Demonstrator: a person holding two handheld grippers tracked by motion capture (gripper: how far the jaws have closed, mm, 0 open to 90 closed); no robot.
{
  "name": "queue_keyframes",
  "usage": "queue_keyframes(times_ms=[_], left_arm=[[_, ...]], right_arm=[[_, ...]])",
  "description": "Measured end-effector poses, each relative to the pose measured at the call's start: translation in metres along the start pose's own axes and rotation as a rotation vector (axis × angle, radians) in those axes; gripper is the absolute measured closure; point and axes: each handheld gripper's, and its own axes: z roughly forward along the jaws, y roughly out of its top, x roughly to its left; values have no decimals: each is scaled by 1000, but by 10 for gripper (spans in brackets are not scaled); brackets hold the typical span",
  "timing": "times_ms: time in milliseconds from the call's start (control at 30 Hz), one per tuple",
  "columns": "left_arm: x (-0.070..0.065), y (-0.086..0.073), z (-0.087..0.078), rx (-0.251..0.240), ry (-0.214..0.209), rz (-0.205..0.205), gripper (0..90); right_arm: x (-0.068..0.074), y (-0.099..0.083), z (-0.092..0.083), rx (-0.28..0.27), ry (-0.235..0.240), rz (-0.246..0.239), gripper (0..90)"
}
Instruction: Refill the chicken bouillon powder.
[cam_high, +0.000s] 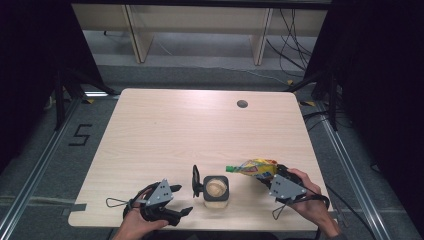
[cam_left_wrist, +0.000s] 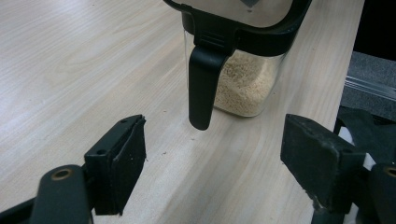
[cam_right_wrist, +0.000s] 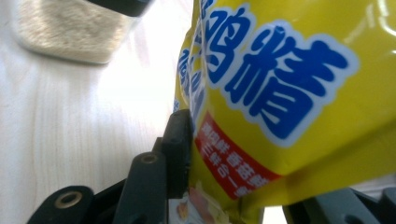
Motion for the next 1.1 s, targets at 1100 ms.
queue_keyframes(times_ms=[1100], left_arm=[[-1, 0, -1, -7, 6, -10, 219]], right_arm=[[-24, -47, -7, -49, -49, 488, 560]])
